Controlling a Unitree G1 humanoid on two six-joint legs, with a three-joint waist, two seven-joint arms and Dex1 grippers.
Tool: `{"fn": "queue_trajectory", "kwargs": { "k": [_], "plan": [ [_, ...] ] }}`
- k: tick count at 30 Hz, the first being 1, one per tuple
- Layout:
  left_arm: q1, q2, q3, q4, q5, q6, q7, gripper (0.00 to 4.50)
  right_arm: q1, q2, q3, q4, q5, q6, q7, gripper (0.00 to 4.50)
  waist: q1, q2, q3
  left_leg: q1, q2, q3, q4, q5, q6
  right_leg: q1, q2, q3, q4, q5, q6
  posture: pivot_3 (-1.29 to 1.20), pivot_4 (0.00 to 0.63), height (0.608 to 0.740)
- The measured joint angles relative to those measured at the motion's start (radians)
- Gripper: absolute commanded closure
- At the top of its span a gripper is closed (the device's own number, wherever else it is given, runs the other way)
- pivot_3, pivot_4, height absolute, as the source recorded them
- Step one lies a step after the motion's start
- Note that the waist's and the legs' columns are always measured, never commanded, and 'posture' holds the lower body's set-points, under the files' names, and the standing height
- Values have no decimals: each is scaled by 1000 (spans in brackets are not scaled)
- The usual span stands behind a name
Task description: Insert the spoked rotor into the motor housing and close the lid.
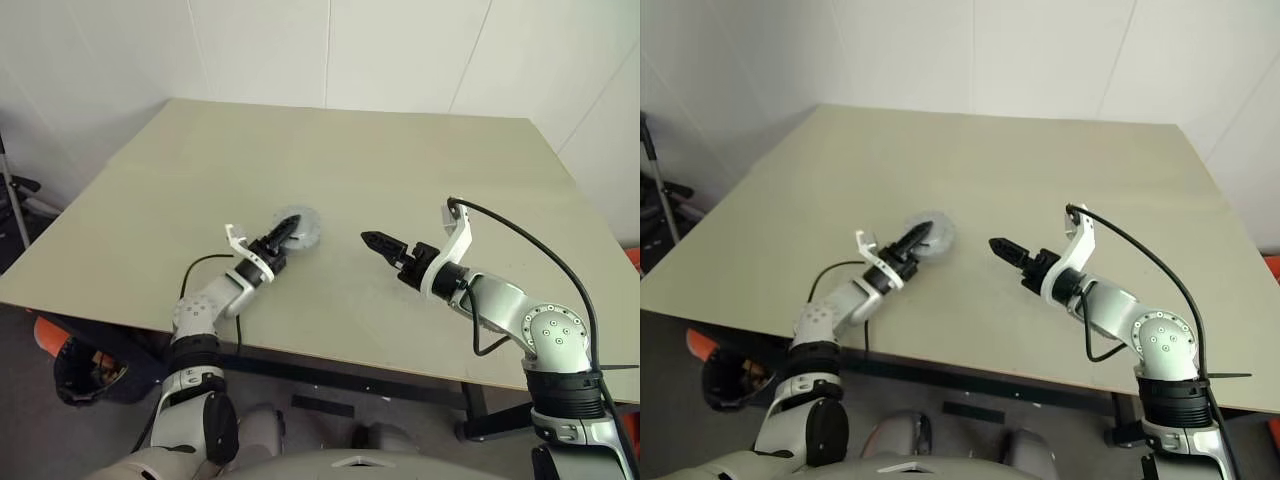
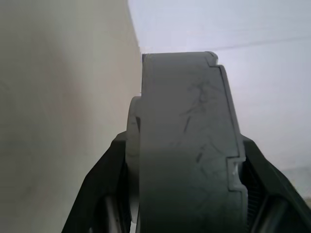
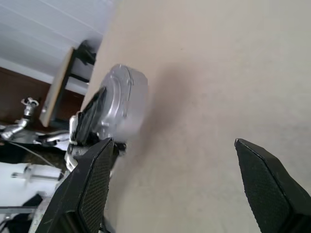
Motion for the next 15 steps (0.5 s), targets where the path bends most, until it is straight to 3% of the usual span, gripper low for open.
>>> {"fn": "queue_trajectory", "kwargs": {
  "k": [7, 15],
  "plan": [
    [-73, -10, 95, 51, 89, -329, 142, 2407, 29, 13, 17, -28, -75, 20, 40, 0, 6, -3, 0, -6, -2, -5, 5, -1, 2, 0, 0, -1, 0, 2, -1, 0, 0, 740],
    [-119, -8, 171, 140, 104, -488, 265, 2407, 29, 26, 18, -48, -92, 43, 62, 0, 3, -5, 1, -7, -1, -8, 14, -2, 3, 3, -1, -2, 1, 5, 3, 0, 0, 740]
  ]
}}
